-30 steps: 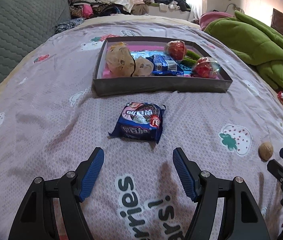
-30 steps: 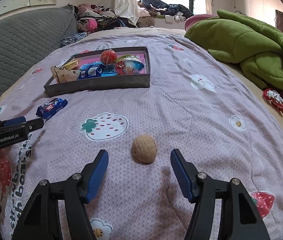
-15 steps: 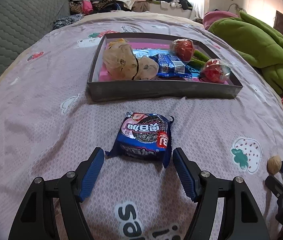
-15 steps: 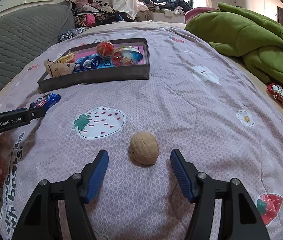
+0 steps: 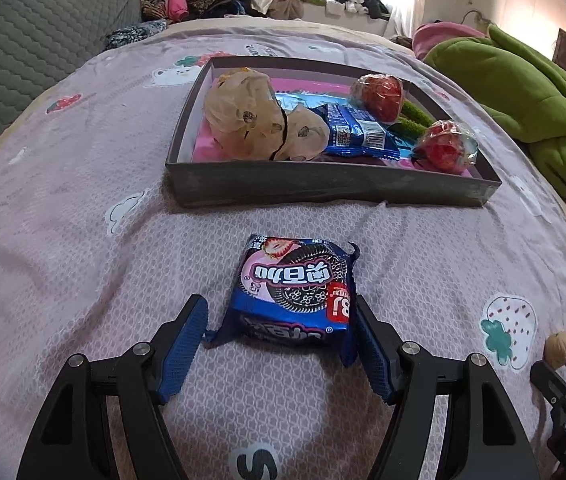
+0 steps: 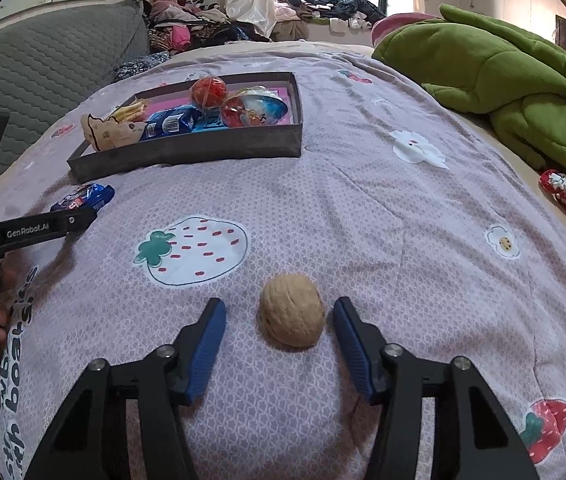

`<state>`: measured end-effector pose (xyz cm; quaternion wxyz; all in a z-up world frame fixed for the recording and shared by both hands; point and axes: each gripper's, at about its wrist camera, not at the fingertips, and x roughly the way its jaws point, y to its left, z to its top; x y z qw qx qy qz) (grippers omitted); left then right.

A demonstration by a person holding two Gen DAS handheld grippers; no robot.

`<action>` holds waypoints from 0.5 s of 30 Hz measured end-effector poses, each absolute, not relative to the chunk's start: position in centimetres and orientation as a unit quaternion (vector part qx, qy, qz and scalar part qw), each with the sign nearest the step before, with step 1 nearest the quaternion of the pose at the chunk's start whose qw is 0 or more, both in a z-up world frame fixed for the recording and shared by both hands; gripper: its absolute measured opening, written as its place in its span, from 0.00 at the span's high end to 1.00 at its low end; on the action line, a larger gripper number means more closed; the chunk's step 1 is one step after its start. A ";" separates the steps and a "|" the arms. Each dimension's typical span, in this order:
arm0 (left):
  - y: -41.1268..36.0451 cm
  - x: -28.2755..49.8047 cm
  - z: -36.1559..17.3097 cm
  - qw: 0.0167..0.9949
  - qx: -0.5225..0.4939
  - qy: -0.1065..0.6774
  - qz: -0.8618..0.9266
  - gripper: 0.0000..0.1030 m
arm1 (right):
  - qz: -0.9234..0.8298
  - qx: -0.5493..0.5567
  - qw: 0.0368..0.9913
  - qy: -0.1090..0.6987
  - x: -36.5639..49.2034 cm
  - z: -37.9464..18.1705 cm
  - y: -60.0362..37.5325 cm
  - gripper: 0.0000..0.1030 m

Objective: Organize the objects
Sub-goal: 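Close the right gripper on the walnut while the left grasps the blue cookie packet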

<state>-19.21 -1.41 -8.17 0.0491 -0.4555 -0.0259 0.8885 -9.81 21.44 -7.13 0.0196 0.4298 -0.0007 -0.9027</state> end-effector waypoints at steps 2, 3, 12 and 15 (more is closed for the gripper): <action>-1.4 -19.4 -8.2 0.050 -0.455 -0.027 0.888 0.29 | -0.903 0.429 0.021 0.000 -9.9 -7.2 21.3 0.53; -1.4 -19.5 -8.2 0.050 -0.457 -0.027 0.888 0.29 | -0.903 0.429 0.023 -0.001 -9.9 -7.2 21.3 0.55; -1.1 -20.1 -8.4 0.053 -0.459 -0.021 0.887 0.30 | -0.904 0.427 0.025 -0.014 -10.0 -7.3 21.6 0.64; -1.1 -20.1 -8.4 0.055 -0.458 -0.021 0.887 0.33 | -0.904 0.426 0.026 -0.019 -10.0 -7.2 21.7 0.68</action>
